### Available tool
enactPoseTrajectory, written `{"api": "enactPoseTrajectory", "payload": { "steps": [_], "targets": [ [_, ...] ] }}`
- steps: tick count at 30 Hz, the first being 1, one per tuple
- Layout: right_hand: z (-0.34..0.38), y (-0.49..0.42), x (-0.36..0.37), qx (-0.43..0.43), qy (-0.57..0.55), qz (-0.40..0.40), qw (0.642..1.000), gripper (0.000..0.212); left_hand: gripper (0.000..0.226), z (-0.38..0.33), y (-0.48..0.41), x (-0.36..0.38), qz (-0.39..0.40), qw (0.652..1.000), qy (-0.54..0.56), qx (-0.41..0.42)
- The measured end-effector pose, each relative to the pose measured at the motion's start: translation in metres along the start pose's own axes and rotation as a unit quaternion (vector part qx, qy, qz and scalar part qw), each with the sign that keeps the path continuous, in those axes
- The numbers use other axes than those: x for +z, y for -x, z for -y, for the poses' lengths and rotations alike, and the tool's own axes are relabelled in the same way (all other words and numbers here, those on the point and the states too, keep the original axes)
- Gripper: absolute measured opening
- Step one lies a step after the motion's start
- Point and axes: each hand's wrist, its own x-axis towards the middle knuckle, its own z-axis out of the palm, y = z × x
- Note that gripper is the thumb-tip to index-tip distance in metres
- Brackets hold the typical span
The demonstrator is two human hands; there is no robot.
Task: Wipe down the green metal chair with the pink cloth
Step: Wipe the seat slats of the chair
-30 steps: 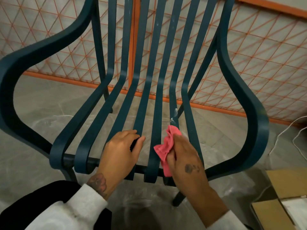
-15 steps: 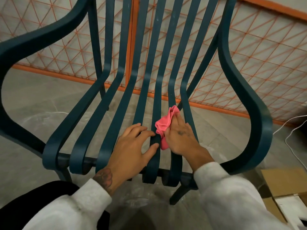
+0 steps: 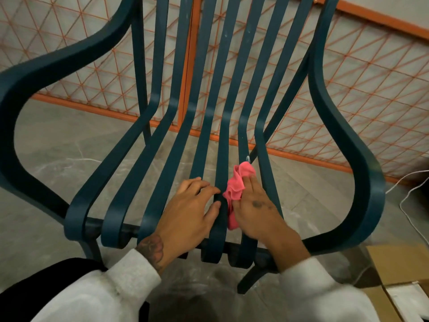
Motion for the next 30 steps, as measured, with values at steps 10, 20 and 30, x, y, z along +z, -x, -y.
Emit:
{"api": "enactPoseTrajectory", "payload": {
  "steps": [10, 20, 30],
  "targets": [
    [-0.010, -0.030, 0.003, 0.042, -0.047, 0.010, 0.998, 0.081, 0.059, 0.047, -0.085, -0.032, 0.105, 0.980, -0.163, -0.043],
    [-0.013, -0.090, -0.005, 0.075, -0.011, 0.045, 0.996, 0.084, 0.059, 0.058, -0.082, -0.021, 0.104, 0.984, -0.141, -0.045],
    [-0.007, -0.042, 0.004, 0.037, 0.021, 0.018, 0.999, 0.097, 0.069, 0.067, -0.126, -0.027, 0.158, 0.979, -0.099, -0.085]
  ]
}}
